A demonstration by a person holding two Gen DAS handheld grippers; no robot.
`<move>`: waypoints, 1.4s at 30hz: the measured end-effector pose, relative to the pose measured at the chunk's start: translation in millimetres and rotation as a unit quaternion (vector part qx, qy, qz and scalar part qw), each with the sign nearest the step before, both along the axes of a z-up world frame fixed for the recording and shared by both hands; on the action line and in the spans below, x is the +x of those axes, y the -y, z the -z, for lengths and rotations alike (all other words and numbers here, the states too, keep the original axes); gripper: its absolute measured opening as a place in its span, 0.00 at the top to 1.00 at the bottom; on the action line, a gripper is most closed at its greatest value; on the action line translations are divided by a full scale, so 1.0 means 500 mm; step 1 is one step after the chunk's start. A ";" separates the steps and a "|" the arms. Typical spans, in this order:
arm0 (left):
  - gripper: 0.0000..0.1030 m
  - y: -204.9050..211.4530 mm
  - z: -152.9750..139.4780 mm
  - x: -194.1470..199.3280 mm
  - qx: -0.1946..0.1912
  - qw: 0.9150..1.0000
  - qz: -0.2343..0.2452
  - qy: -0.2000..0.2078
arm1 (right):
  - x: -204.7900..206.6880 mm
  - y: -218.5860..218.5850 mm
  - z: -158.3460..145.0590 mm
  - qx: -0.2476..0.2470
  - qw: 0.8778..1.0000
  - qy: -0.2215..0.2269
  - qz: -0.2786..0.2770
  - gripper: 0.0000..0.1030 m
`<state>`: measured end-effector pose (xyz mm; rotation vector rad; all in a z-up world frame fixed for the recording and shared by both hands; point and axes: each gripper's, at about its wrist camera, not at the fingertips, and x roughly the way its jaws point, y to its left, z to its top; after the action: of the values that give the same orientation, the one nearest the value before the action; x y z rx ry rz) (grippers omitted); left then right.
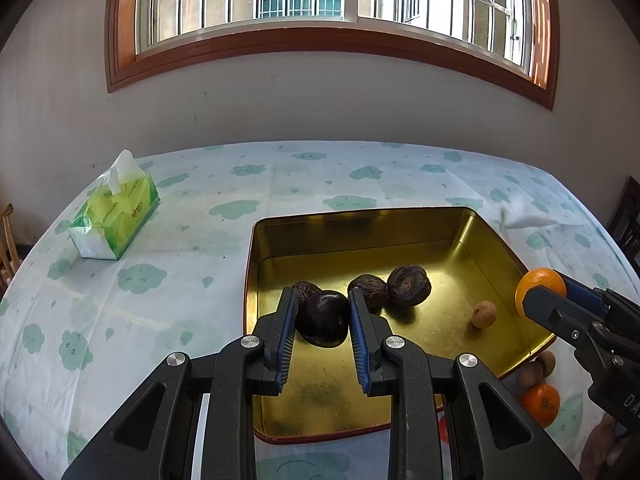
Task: Organize fruits
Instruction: 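Carry the black plum with the left gripper while the right carries the orange over the tin, then lower the black plum with the left gripper while the right lowers the orange into the tin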
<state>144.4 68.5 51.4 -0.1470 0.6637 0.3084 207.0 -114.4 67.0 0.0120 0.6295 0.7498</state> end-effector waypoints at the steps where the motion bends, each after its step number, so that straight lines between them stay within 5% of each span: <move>1: 0.74 0.000 0.001 0.001 0.000 1.000 0.000 0.000 | 0.002 -0.001 0.001 0.000 1.000 0.000 0.000 0.63; 42: 0.74 -0.014 0.025 0.022 -0.006 1.000 -0.002 -0.010 | 0.025 -0.019 0.021 0.001 1.000 -0.012 0.000 0.63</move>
<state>155.3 75.8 39.2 -0.1571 0.6843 0.3108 219.3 -105.0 56.5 0.0228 0.6518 0.7515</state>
